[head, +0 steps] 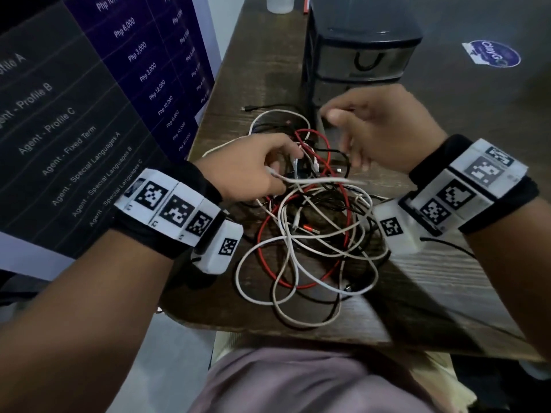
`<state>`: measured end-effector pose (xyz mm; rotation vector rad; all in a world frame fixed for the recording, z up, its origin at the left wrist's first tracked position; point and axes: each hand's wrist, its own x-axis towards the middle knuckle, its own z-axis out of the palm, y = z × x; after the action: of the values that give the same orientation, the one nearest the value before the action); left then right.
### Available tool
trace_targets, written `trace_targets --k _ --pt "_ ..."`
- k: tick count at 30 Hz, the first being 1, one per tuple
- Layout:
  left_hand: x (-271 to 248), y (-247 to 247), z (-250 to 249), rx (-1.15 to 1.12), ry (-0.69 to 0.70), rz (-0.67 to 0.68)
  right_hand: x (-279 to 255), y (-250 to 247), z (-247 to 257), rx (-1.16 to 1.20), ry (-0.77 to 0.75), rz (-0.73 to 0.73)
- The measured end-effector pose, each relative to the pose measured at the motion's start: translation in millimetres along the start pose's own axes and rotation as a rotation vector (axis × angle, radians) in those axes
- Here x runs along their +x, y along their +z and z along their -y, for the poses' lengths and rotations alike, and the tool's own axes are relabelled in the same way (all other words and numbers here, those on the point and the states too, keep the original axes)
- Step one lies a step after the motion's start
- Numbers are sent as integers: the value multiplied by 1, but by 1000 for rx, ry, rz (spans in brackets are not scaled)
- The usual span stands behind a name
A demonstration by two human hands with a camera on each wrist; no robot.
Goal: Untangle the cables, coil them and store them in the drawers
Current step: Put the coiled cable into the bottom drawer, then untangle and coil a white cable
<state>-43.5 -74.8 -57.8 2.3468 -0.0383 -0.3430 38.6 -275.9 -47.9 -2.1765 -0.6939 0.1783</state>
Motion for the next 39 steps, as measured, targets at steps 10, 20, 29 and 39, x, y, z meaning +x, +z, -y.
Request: trace_targets --k 10,20,29,39 --pt "7 11 -18 -4 172 -199 5 0 -16 -547 254 179" --pt "22 32 0 327 158 34 1 -8 3 288 102 -124" --pt "22 23 5 344 165 -54 -1 -17 13 866 -135 -448" --pt "28 20 12 121 83 -218 -6 -17 -4 282 -148 -62"
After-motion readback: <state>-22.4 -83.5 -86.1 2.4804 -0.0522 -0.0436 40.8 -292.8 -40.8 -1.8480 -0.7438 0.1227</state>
